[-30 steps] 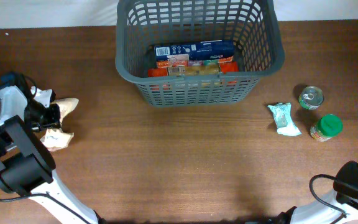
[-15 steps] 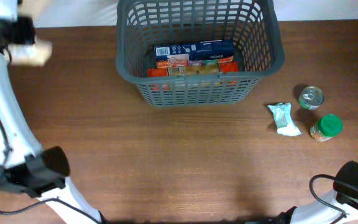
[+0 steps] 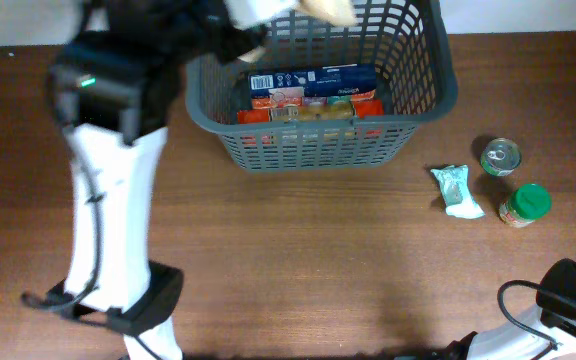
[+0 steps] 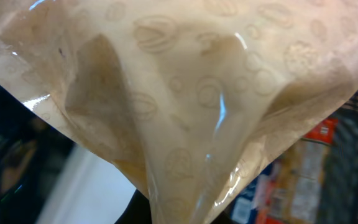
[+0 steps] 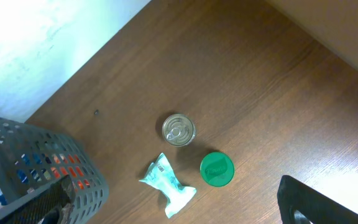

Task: Pack container
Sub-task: 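Carry the snack bag into the basket and release it, then withdraw the left gripper to the left side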

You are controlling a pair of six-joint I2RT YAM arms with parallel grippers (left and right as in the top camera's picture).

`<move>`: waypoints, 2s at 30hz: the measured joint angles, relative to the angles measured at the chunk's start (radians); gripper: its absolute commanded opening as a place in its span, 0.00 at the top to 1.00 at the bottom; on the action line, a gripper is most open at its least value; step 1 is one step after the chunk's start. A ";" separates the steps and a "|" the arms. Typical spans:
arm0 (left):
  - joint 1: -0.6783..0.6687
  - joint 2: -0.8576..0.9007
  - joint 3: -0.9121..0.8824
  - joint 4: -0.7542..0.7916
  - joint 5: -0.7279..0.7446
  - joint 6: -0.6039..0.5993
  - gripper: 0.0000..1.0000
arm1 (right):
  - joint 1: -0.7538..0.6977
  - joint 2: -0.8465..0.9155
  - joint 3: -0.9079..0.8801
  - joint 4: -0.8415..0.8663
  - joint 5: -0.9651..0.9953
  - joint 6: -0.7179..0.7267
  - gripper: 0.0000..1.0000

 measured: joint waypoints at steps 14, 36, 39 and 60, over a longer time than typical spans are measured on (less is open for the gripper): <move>-0.130 0.452 -0.036 0.027 -0.106 0.024 0.98 | 0.000 0.000 0.000 0.000 0.000 0.000 0.02; -0.163 0.507 -0.047 0.010 -0.147 -0.066 0.33 | 0.000 0.000 0.000 0.000 0.000 0.000 0.01; -0.163 0.507 -0.047 0.024 -0.142 -0.101 0.01 | 0.000 0.000 0.000 0.000 0.000 0.000 0.01; -0.032 -0.034 -0.029 -0.030 -0.417 -0.405 0.01 | 0.000 0.000 0.000 0.000 0.000 0.000 0.01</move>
